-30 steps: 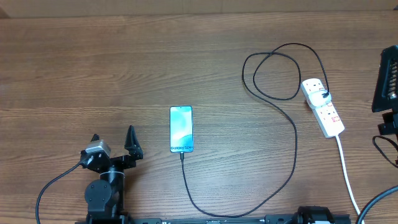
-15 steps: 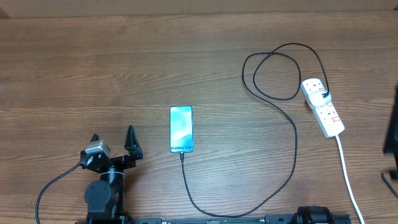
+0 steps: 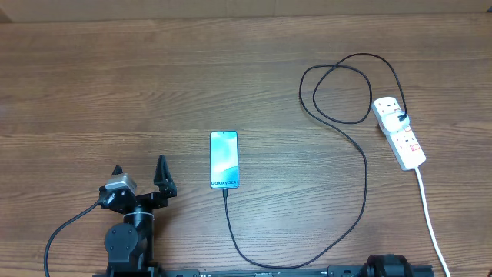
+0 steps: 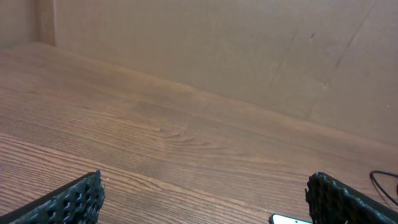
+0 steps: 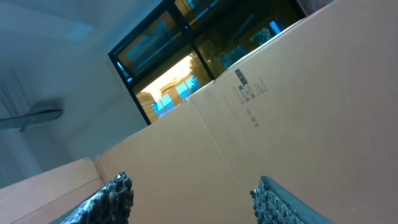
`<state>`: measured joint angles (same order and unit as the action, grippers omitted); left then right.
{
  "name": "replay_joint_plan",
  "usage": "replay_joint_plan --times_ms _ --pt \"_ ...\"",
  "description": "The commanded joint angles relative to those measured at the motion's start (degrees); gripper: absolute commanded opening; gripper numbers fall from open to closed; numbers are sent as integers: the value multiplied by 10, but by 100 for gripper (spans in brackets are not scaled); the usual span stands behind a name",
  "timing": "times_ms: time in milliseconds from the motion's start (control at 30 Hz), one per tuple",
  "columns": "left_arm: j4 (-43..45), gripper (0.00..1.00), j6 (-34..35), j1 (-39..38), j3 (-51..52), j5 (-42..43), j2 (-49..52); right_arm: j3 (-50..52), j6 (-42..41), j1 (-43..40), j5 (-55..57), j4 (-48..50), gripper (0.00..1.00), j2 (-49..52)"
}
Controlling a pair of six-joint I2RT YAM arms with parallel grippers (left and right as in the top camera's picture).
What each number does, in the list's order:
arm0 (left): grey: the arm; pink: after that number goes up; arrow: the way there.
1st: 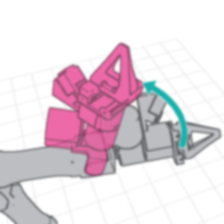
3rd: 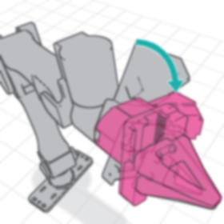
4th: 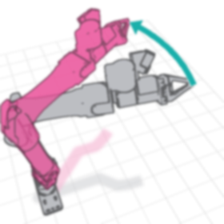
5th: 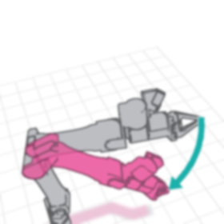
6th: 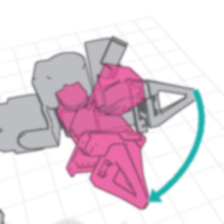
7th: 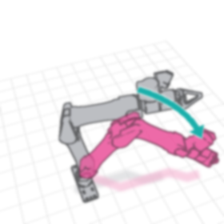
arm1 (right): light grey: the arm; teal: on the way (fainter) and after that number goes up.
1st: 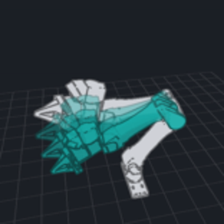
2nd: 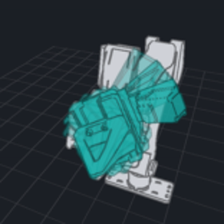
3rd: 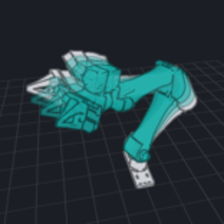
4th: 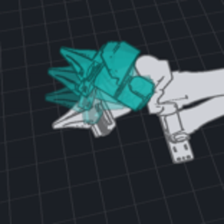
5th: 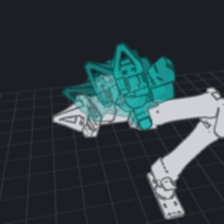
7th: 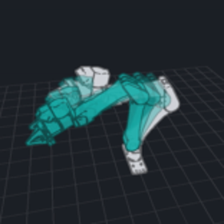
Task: Plug charger to phone and switch on socket
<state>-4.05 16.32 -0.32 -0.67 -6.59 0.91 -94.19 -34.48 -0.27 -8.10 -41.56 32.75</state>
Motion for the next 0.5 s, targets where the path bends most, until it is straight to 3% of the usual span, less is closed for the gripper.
replay_joint_plan --times_ms 0,233,367,467 --pt "2 100 -11 3 4 7 -7 1 5 4 12 3 63 -4" --pt "2 100 -21 3 4 7 -7 1 4 -8 25 -2 63 -4" --pt "0 100 -127 3 4 32 -7 1 4 -14 25 -2 63 -4" --pt "-2 100 -167 3 4 52 -7 1 4 -14 25 -3 63 -4"
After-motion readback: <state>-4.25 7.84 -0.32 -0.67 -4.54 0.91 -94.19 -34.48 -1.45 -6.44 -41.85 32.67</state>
